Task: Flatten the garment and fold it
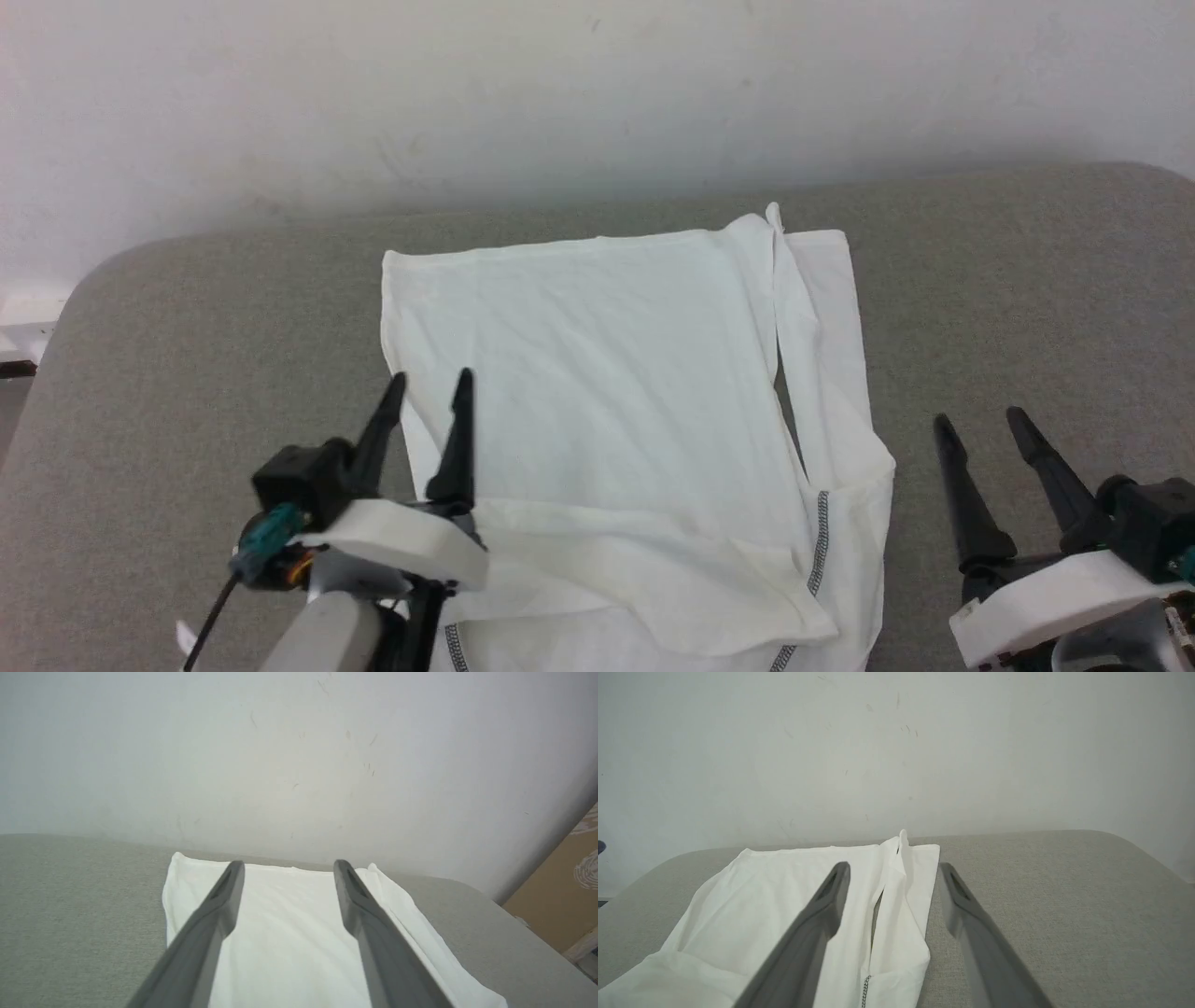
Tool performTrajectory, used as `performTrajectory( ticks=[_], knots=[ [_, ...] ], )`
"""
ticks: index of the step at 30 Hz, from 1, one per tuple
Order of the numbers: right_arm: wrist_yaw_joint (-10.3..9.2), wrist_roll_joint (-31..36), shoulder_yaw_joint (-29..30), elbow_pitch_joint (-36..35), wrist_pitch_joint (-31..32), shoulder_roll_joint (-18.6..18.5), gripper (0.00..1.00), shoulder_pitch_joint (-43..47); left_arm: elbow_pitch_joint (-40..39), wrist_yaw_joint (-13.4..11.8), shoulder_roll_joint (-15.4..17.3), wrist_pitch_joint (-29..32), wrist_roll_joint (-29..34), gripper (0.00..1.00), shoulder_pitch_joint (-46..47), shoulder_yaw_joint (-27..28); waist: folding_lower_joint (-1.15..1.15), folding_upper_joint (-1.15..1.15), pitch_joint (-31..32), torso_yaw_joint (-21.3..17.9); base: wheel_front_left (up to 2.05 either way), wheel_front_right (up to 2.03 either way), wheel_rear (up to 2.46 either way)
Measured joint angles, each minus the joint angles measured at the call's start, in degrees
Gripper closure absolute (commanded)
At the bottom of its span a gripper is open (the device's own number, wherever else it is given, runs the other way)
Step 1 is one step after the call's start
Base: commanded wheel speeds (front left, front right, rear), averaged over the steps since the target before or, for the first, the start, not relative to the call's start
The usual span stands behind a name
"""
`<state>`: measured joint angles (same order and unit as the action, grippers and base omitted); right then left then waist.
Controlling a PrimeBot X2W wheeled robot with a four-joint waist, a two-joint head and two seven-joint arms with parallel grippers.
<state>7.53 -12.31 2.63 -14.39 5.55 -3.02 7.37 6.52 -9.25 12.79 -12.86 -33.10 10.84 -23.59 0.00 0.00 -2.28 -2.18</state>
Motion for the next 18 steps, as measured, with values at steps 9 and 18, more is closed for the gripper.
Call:
performTrajectory(
  ticks=[9, 18],
  knots=[
    [0.0, 1.25, -1.25, 1.56, 1.12, -0.01, 0.0, 0.0, -1.24, -4.53, 5.45, -1.8, -0.89, 0.0, -7.7, 13.46, 0.0, 0.0, 1.22, 1.65, 0.0, 0.0, 0.0],
    [0.0, -5.23, 0.87, 11.68, 3.02, -1.97, 0.0, -4.49, -7.25, -4.34, 9.11, -1.86, 2.18, 0.0, -13.25, 15.47, 0.0, 0.0, -0.63, 3.26, 0.0, 0.0, 0.0]
  ],
)
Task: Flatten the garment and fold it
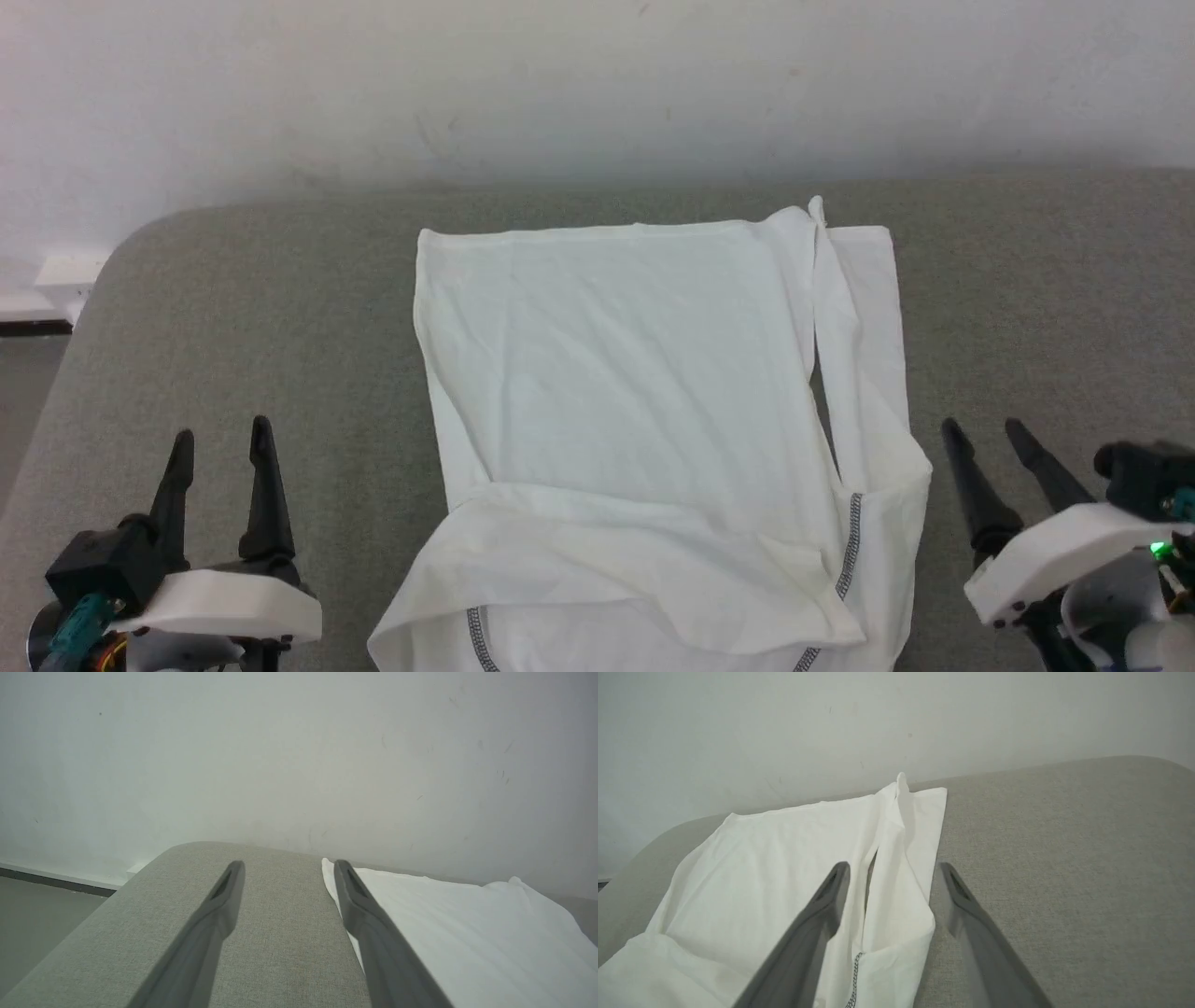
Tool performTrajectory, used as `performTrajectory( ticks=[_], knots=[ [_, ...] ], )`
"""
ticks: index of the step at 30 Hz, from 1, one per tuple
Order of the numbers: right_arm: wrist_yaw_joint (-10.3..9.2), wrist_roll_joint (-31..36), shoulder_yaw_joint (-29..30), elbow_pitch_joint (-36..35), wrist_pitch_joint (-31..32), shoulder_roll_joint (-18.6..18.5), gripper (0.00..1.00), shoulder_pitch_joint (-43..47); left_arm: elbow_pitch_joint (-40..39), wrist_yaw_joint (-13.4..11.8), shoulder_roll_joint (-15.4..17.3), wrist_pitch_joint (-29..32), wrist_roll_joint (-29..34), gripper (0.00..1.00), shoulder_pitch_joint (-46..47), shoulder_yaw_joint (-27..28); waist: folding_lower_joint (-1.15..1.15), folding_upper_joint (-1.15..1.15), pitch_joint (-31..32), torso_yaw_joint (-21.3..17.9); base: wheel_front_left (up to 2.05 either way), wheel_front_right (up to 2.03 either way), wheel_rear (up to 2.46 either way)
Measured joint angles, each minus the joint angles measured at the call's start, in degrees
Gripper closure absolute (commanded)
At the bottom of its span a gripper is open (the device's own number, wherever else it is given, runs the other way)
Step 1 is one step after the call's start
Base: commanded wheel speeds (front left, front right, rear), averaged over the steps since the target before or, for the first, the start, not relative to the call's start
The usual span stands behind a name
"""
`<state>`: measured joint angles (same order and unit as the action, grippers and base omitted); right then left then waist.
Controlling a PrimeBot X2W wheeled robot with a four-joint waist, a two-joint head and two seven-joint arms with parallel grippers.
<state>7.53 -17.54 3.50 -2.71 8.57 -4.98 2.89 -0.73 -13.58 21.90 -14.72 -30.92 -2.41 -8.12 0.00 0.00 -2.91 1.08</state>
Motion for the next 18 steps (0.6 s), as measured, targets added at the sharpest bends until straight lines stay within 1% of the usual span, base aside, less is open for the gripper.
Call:
performTrajectory(
  ticks=[4, 9, 11, 14, 18],
  knots=[
    [0.0, -3.86, 2.43, 8.95, 1.44, -2.6, 0.0, -7.96, -3.02, 0.0, 0.0, -0.01, 0.41, 0.0, -0.01, -0.08, 0.0, 0.0, -2.13, 0.7, 0.0, 0.0, 0.0],
    [0.0, -7.16, 5.48, 21.53, 4.28, -6.15, 0.0, -21.04, -6.49, 0.22, -0.96, -0.01, 0.74, 0.0, 1.34, -0.32, 0.01, 0.0, -6.0, 1.86, 0.0, 0.0, 0.0],
    [0.0, -8.06, 6.8, 26.66, 6.45, -7.06, 0.0, -26.77, -7.5, 0.66, -1.57, -0.01, 0.8, 0.0, 2.98, -0.29, 0.01, 0.0, -7.87, 2.42, 0.0, 0.0, 0.0],
    [0.0, -8.35, 7.81, 33.3, 9.94, -9.2, 0.0, -34.72, -8.08, 1.97, -2.76, -0.01, 1.03, 0.0, 6.0, -0.62, 0.02, 0.0, -10.88, 3.39, 0.0, 0.0, 0.0],
    [0.0, -8.88, 9.24, 40.42, 15.75, -11.85, 0.0, -44.3, -8.23, 3.64, -3.91, -0.01, 2.1, 0.0, 9.5, -0.73, 0.02, 0.0, -14.97, 4.94, 0.0, 0.0, 0.0]
  ],
)
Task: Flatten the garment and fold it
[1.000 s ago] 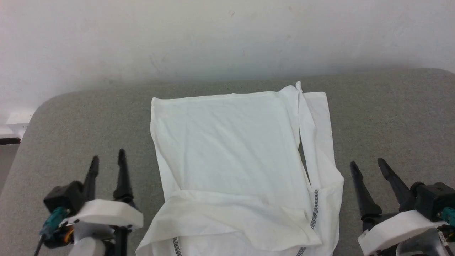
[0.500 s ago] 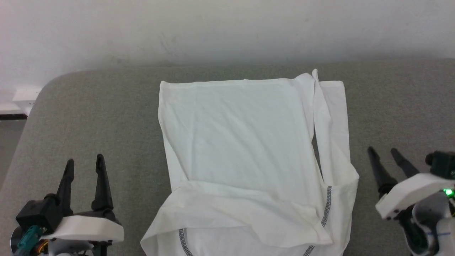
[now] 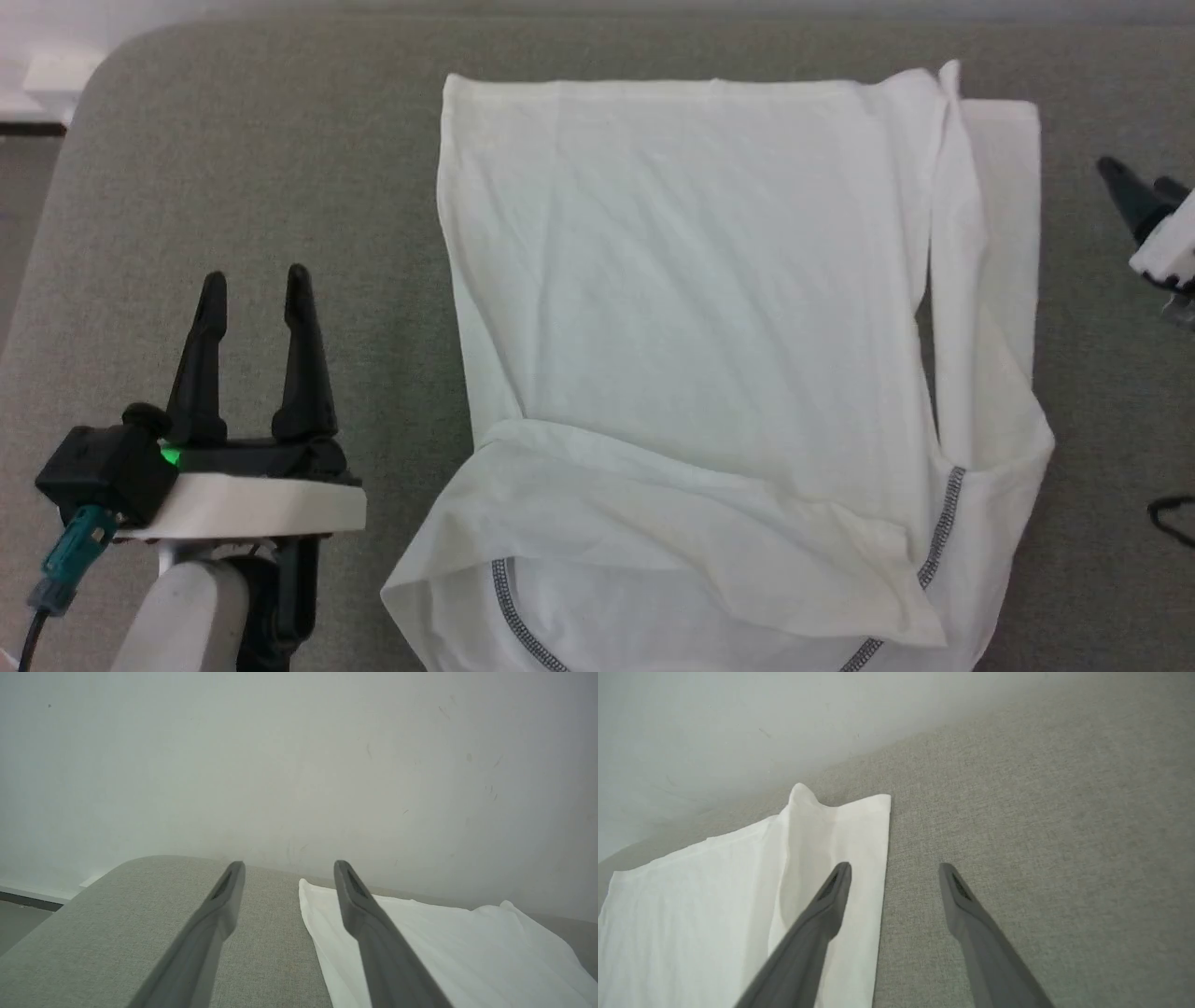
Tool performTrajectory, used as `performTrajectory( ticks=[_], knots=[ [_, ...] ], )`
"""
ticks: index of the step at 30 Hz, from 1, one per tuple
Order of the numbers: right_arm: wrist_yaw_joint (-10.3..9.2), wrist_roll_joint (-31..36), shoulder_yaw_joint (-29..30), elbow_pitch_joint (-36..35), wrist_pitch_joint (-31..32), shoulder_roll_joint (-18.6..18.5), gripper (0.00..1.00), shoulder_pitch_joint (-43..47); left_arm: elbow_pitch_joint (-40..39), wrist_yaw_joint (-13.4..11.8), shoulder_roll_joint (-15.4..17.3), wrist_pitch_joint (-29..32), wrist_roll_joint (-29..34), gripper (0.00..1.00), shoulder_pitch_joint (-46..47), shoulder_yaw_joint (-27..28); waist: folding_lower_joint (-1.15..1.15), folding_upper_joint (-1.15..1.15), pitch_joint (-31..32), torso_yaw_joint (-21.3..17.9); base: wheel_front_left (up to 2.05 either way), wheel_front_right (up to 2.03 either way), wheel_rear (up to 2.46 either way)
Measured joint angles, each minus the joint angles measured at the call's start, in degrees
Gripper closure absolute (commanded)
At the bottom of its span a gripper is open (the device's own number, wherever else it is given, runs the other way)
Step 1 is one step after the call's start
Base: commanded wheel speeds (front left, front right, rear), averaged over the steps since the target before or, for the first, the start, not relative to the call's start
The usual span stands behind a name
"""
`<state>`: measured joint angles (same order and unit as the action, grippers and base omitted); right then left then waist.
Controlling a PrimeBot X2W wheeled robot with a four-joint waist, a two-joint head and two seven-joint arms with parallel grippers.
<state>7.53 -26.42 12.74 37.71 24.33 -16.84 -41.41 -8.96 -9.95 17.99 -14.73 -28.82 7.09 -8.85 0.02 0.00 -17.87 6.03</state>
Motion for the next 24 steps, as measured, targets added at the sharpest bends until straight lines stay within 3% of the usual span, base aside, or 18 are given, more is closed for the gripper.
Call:
performTrajectory(
  ticks=[9, 19, 20, 21, 22, 23, 24],
  knots=[
    [-0.01, 3.6, 2.03, 9.22, 12.15, -2.11, 0.0, -16.83, -0.75, 3.42, -3.09, 0.0, 1.49, 0.0, 4.18, 0.69, 0.0, 0.0, -8.56, 3.61, 0.0, 0.0, 0.0],
    [0.03, 11.56, 4.44, 14.49, 15.24, -3.02, 0.0, -25.33, 0.07, 6.95, -6.17, 0.0, 3.91, 0.0, 6.53, 2.24, -0.03, 0.0, -15.36, 7.02, 0.0, 0.0, 0.0],
    [0.09, 12.22, 5.2, 15.27, 16.61, -3.25, 0.13, -26.14, 0.3, 7.25, -6.47, 0.0, 4.21, 0.0, 6.53, 2.35, -0.03, 0.0, -15.58, 7.33, 0.0, 0.0, 0.0],
    [0.09, 12.79, 6.06, 16.12, 17.94, -3.5, 0.55, -26.93, 0.49, 7.5, -6.77, 0.0, 4.33, 0.0, 6.53, 2.54, -0.03, 0.0, -15.7, 7.6, 0.0, 0.0, 0.0],
    [0.1, 13.52, 6.75, 16.96, 19.14, -3.85, 0.72, -27.61, 0.62, 7.94, -7.06, 0.0, 4.46, 0.0, 6.53, 2.68, -0.03, 0.0, -15.72, 7.77, 0.0, 0.0, 0.0],
    [0.1, 14.29, 7.4, 17.6, 20.14, -4.02, 0.96, -28.07, 0.76, 8.22, -7.28, 0.0, 4.76, 0.0, 6.52, 2.82, -0.03, 0.0, -15.6, 7.85, 0.0, 0.0, 0.0],
    [0.09, 14.81, 8.09, 18.01, 20.56, -4.04, 1.0, -28.24, 0.92, 8.47, -7.48, 0.0, 4.92, 0.0, 6.52, 3.0, -0.03, 0.0, -15.42, 7.88, 0.0, 0.0, 0.0]
  ],
)
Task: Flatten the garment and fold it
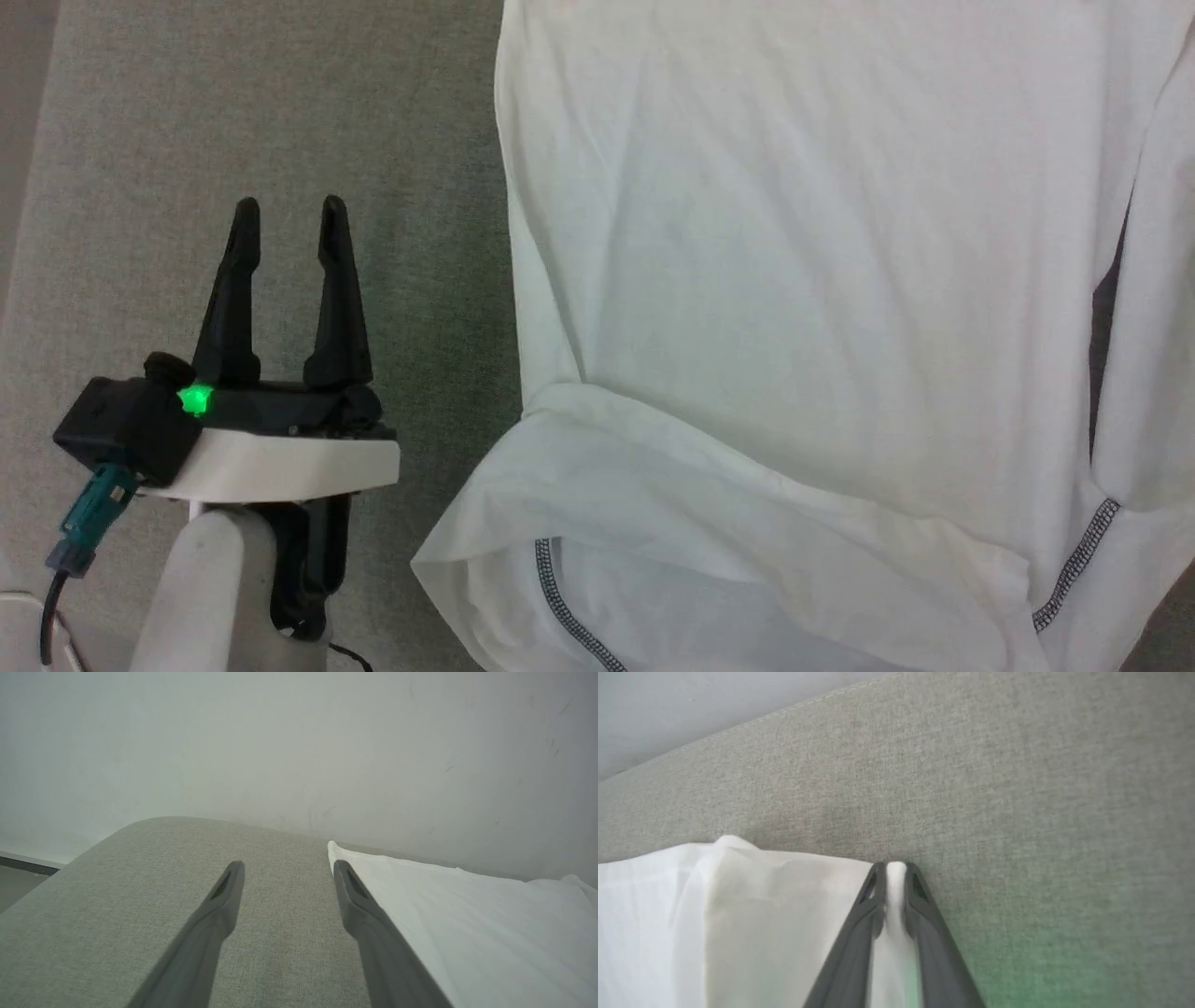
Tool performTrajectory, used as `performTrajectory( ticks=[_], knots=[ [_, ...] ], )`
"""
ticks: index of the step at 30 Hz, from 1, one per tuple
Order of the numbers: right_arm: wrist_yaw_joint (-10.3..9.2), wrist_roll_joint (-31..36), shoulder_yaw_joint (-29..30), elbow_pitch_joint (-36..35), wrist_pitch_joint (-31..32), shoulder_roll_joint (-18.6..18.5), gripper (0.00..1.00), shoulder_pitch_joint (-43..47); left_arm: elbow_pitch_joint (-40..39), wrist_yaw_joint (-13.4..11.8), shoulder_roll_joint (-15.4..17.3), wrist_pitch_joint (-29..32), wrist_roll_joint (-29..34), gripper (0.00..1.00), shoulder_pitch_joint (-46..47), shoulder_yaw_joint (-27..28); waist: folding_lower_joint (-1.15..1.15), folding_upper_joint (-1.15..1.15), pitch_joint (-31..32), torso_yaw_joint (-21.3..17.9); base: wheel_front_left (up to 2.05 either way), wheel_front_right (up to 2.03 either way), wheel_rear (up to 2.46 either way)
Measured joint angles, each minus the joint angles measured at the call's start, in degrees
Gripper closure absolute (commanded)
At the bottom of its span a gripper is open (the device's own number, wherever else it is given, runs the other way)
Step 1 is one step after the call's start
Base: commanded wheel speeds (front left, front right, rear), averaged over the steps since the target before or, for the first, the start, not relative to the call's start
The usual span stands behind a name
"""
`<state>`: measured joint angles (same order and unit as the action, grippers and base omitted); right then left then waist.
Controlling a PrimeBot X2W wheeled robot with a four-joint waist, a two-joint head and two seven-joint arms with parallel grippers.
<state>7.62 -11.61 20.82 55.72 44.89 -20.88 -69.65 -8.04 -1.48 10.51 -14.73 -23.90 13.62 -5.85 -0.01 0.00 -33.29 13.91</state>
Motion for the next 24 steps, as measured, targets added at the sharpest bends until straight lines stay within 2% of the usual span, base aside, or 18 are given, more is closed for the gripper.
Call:
performTrajectory(
  ticks=[3, 8, 15, 20, 24],
  knots=[
    [-0.02, 1.46, 0.02, -0.02, -0.8, 0.81, 1.0, 0.65, 0.71, 0.87, -0.53, 0.0, 0.44, 0.0, -0.01, 0.3, 0.01, 0.0, 0.9, -0.16, 0.0, 0.0, 0.0],
    [-0.09, 2.82, -4.07, -2.86, -11.07, 1.7, 1.0, 5.26, 1.82, 1.43, -1.32, 0.0, 1.69, 0.0, -0.33, 0.89, 0.02, 0.0, 3.51, -0.75, 0.0, 0.0, 0.0],
    [-0.09, 1.09, -6.16, -7.48, -24.71, 0.55, 1.0, 8.02, 3.31, 1.42, -1.3, 0.01, 2.85, 0.0, -4.19, 1.4, 0.01, 0.0, 9.71, -2.18, 0.0, 0.0, 0.0],
    [-0.09, -1.64, -10.4, -12.57, -28.97, 0.18, 1.0, 10.82, 3.34, 0.57, -1.13, 0.74, 2.92, 0.0, -7.7, 1.69, 0.0, 0.0, 15.21, -3.62, 0.0, 0.0, 0.0],
    [-0.09, -4.56, -17.46, -20.36, -29.32, 1.37, 1.0, 14.89, 2.34, -0.69, -1.04, 2.15, 2.94, 0.0, -10.29, 1.77, 0.0, 0.0, 19.65, -5.06, 0.0, 0.0, 0.0]
  ],
)
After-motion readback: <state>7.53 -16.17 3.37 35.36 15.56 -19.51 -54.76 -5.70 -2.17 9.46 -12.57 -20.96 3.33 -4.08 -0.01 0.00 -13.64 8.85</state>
